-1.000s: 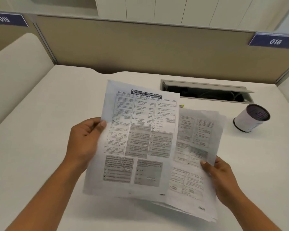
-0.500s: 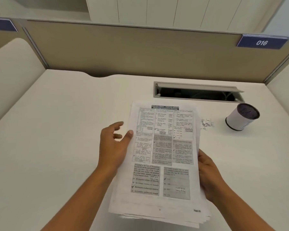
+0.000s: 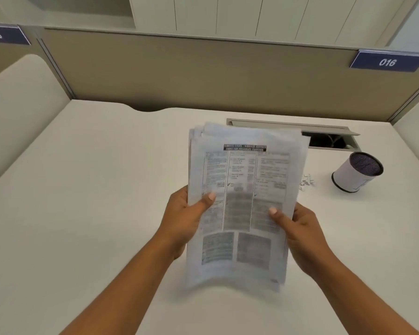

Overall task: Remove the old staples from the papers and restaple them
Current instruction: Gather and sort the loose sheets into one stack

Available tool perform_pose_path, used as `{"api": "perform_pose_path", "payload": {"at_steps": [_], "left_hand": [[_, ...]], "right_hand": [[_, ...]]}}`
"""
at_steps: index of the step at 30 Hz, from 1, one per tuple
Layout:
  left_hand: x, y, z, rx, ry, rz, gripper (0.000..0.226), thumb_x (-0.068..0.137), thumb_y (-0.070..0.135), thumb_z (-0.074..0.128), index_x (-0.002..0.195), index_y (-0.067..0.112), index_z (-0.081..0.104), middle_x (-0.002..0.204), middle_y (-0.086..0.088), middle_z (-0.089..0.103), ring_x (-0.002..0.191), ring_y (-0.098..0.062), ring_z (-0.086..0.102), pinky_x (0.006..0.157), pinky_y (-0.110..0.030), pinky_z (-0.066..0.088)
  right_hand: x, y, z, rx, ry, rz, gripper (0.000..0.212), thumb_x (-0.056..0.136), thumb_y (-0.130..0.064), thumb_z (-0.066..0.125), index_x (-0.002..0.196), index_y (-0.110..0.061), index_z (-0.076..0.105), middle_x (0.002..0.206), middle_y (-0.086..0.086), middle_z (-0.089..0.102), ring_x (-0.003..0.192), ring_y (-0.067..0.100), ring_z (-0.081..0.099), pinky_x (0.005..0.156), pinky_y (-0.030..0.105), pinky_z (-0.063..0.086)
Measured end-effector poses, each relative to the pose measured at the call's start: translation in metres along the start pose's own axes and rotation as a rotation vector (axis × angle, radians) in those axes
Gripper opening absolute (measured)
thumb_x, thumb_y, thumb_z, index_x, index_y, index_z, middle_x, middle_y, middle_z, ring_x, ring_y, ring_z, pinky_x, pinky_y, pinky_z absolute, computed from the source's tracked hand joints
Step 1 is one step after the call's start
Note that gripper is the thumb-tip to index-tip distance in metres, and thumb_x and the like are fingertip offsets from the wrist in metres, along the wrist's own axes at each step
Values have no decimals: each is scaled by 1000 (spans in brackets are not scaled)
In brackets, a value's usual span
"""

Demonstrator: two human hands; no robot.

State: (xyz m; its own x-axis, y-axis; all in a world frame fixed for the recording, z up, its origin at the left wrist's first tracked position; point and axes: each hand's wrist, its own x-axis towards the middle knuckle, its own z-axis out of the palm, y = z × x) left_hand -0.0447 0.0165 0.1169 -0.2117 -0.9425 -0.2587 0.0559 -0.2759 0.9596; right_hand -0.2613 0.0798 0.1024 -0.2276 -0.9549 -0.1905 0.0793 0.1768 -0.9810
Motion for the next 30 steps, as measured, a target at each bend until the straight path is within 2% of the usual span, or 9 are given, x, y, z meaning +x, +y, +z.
{"api": "perform_pose_path", "payload": {"at_steps": [4,7,10,14,19,22,25,27,30], "left_hand": [[8,21,13,43,27,208,21,90,15,68,102,31,73,100,7,78,92,-16,75,76,-36,62],[13,31,17,71,51,288,21,84,18,74,100,31,72,97,9,78,90,-14,75,73,-34,62],[16,37,17,72,52,309,23,78,31,73,101,30,71,98,6,78,89,-16,74,71,-36,63],[17,42,14,54,71,325,21,80,48,70,89,29,75,90,2,79,84,-19,75,68,-32,60],[13,52,16,90,53,266,48,85,63,37,76,28,69,67,11,67,63,-3,63,55,-14,50],[9,56,18,110,119,242,56,84,73,38,69,27,67,62,11,63,57,0,60,50,-13,47],[7,57,19,128,181,209,54,91,62,40,75,19,68,63,8,63,57,-5,59,55,-21,47],[5,59,17,105,181,194,52,100,48,36,62,28,67,57,10,61,55,-5,58,56,-25,44],[2,63,15,26,130,189,68,102,32,26,43,33,60,47,14,56,46,0,54,51,-20,40]], "right_hand": [[18,-32,4,-41,43,-166,28,86,-20,67,113,-18,71,108,2,76,100,22,73,81,40,59],[27,-47,3,-64,41,-243,37,76,-25,72,113,-17,71,108,4,76,100,24,72,81,42,59],[31,-52,1,-69,10,-263,34,74,-25,72,108,-23,71,105,4,76,98,24,73,78,41,60],[32,-49,-1,-66,6,-271,30,73,-22,72,103,-27,74,106,4,76,99,25,72,81,45,59],[28,-53,3,-86,-36,-362,31,74,-17,71,94,-41,77,99,-7,78,95,17,74,74,27,60],[25,-54,5,-134,-54,-403,33,75,-18,71,94,-45,75,98,-10,78,94,15,74,74,25,59],[25,-53,6,-137,-56,-401,32,74,-20,71,93,-45,76,98,-11,78,94,15,74,74,26,60],[26,-51,6,-116,-62,-382,30,73,-20,70,91,-44,77,98,-11,78,95,15,74,75,25,60],[27,-48,5,-96,-67,-360,28,74,-19,69,91,-41,78,100,-10,78,97,16,73,76,23,58]]}}
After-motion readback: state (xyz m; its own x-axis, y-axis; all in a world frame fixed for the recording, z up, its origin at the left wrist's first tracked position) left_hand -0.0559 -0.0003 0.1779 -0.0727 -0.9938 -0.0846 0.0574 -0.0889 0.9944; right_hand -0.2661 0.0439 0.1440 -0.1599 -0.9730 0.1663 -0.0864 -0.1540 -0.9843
